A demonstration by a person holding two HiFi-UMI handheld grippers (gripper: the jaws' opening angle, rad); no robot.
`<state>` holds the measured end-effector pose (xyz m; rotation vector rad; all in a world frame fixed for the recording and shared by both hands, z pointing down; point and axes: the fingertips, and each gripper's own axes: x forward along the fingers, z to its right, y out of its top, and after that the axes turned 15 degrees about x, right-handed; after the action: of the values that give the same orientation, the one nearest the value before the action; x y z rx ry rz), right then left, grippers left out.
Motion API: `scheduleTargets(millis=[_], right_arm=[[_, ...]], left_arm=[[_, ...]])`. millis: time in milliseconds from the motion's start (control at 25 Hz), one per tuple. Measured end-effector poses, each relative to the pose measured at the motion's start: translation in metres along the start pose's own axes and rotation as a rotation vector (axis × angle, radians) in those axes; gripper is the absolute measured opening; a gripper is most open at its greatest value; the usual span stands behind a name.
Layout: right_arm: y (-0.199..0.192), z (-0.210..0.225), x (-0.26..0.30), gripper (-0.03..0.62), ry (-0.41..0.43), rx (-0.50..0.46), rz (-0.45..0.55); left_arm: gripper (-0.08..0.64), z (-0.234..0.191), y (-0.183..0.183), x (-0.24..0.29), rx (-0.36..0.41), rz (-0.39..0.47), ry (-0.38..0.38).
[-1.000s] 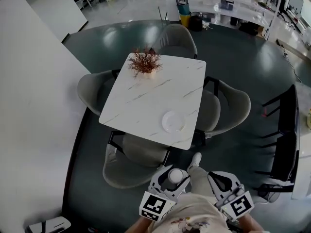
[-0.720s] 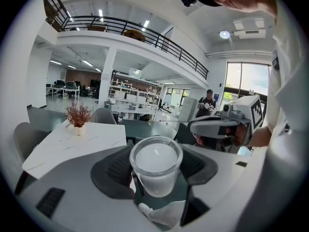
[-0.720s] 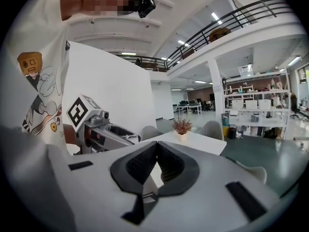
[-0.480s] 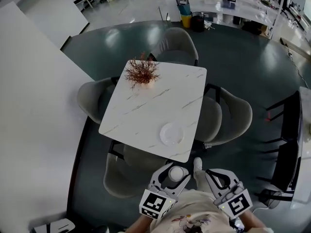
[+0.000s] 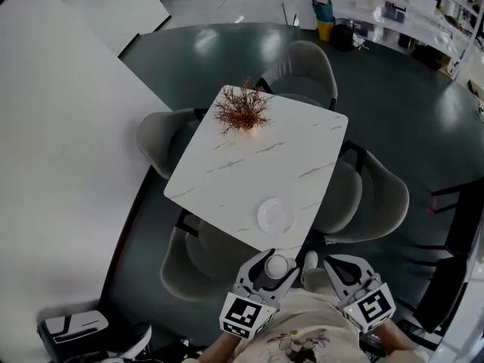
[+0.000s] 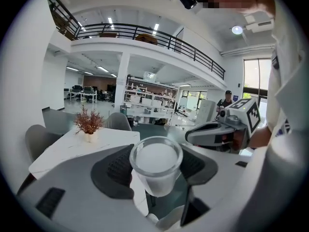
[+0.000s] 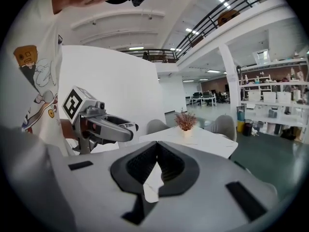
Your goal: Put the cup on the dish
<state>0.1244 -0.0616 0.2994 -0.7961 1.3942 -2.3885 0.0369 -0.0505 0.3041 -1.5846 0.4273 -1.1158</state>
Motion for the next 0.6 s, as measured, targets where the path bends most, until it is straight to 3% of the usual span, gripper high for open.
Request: scheduleTargets(millis=[240,480,600], right_arm=[[0.000,0.015,0.029,0.005,0.122,0.004,-0.085],[0.012,0.007,0.045,0.005,0.253,-0.056,-0.102],[0.009,0.009,0.050,0.005,0.279,-0.056,-0.114]], left_arm=[[0.277,-0.019,-0.016,0.015,-0.052,-0.038,0.134],[0.277,-0.024,-0.016,0.014,-0.096,-0.042,0.233],[0.278,-0.029,-0.020,0.013,-0.103,-0.052,0.274]])
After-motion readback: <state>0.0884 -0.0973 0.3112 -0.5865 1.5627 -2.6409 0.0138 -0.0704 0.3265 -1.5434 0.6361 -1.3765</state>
